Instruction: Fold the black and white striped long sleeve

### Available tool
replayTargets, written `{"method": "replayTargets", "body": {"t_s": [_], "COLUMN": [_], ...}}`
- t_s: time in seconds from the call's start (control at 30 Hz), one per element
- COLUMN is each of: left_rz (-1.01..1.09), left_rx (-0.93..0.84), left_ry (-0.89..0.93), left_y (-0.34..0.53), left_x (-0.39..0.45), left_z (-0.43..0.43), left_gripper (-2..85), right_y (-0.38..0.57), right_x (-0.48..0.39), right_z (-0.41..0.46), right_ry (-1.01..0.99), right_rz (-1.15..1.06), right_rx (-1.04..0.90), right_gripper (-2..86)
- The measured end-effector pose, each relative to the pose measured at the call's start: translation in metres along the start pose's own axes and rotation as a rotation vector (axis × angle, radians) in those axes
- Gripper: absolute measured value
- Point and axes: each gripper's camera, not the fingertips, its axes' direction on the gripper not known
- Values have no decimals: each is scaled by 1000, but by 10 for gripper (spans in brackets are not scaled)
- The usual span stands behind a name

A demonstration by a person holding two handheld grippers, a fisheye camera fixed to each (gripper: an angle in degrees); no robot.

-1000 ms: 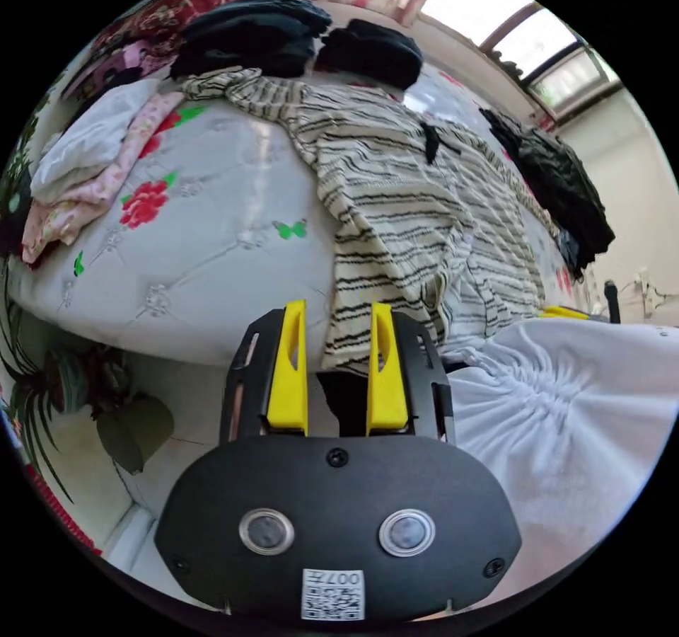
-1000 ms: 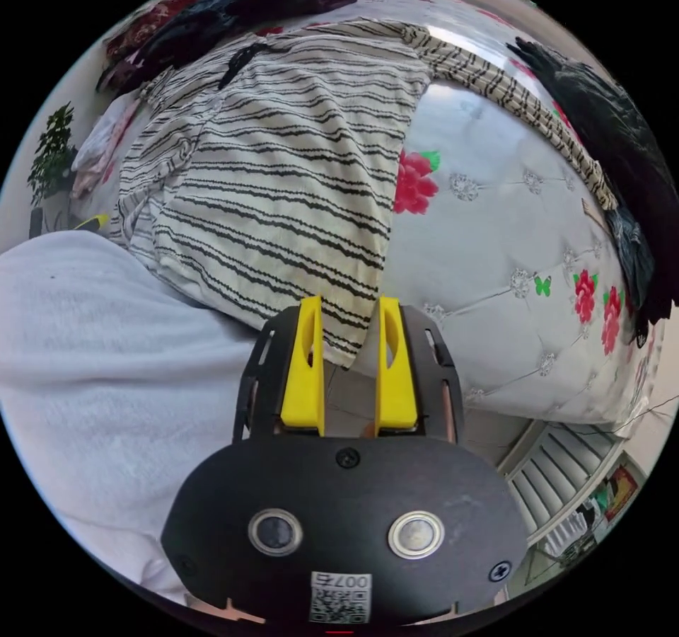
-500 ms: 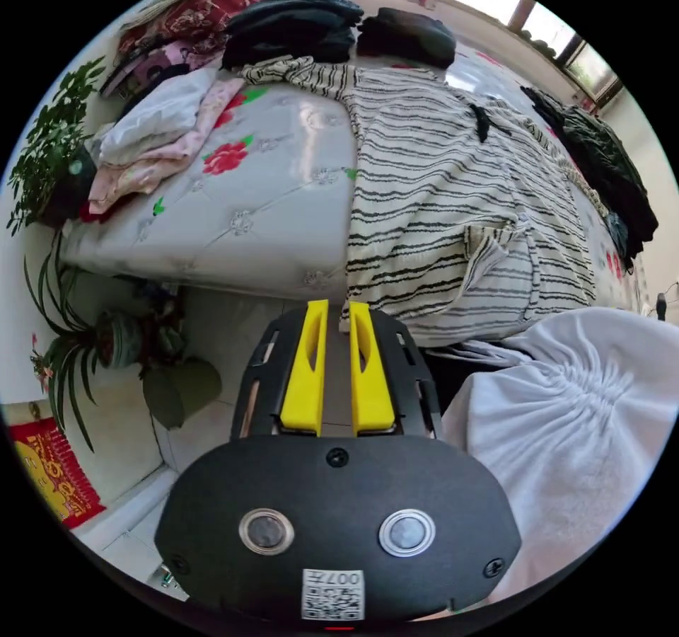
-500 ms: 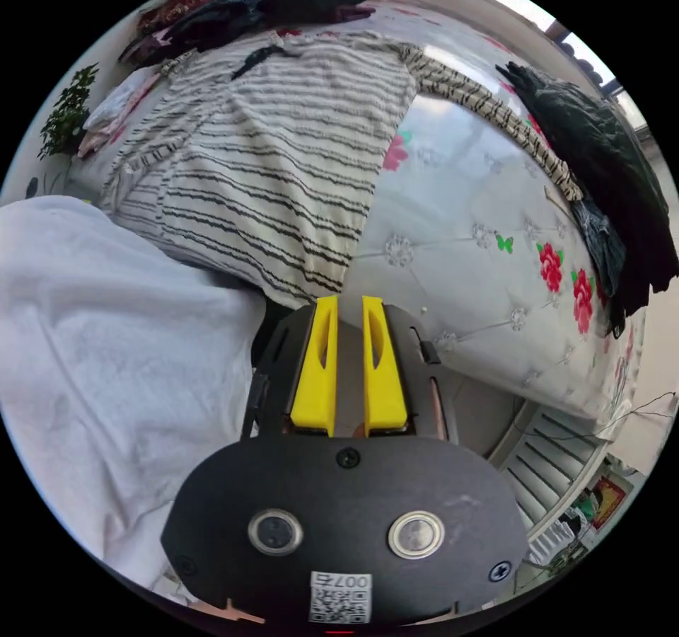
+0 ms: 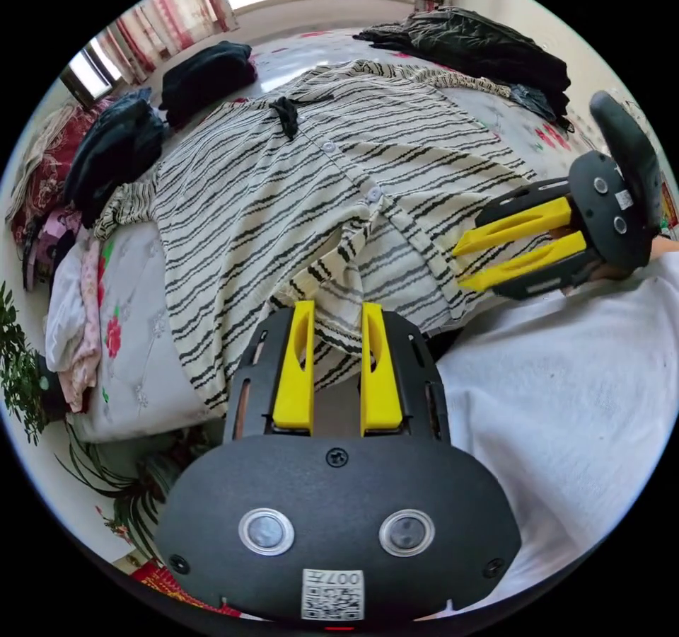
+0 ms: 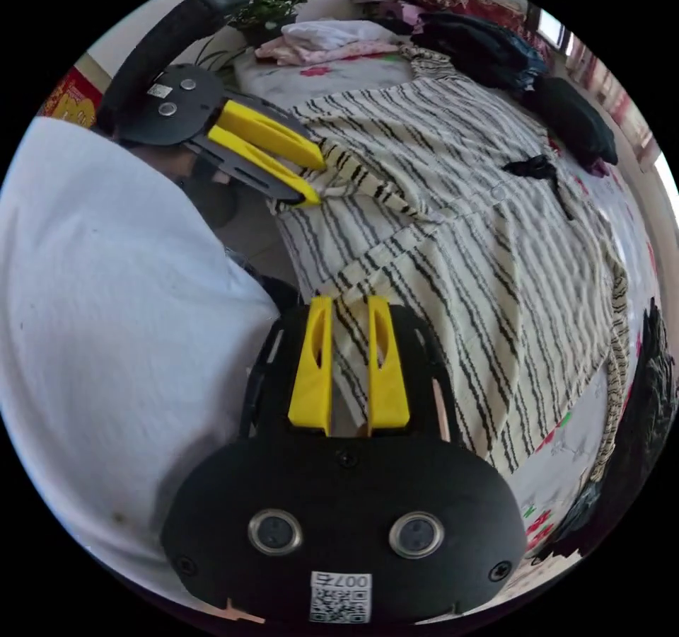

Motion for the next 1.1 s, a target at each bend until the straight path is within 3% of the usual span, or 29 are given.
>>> {"method": "replayTargets", "body": {"t_s": [0.07,0.17,0.37,0.53,0.6,0.77,0.83,0.93,1.0,1.1], "left_rz": [6,16,72,22,16,151,225,385,411,313], "left_rx": [0,2,164,102,153,297,268,74,-48,-9], "left_ry": [5,31,42,86,112,114,167,340,408,380], "left_y": [2,8,32,34,31,18,8,-11,-17,-17], "left_x": [-3,-9,-16,-39,-45,-40,-33,-13,-6,-29], "left_z": [0,-7,-76,-66,-78,-117,-107,-55,-26,-31], "left_gripper": [33,-2,-8,-9,-8,-1,12,45,44,40], "right_y": [4,6,25,28,26,20,13,4,9,38], "right_x": [-8,-6,4,22,27,44,51,52,54,83], "right_z": [-3,-12,-69,-67,-72,-71,-45,-2,-1,-25], "right_ry": [97,11,-121,-179,-191,-235,-295,-394,-400,-351], "right_rz": [-4,-12,22,42,40,21,17,-14,-19,82], "right_rx": [43,21,155,141,154,160,77,-73,-65,15], "right_gripper": [10,1,-2,-2,-2,3,10,27,35,45]}}
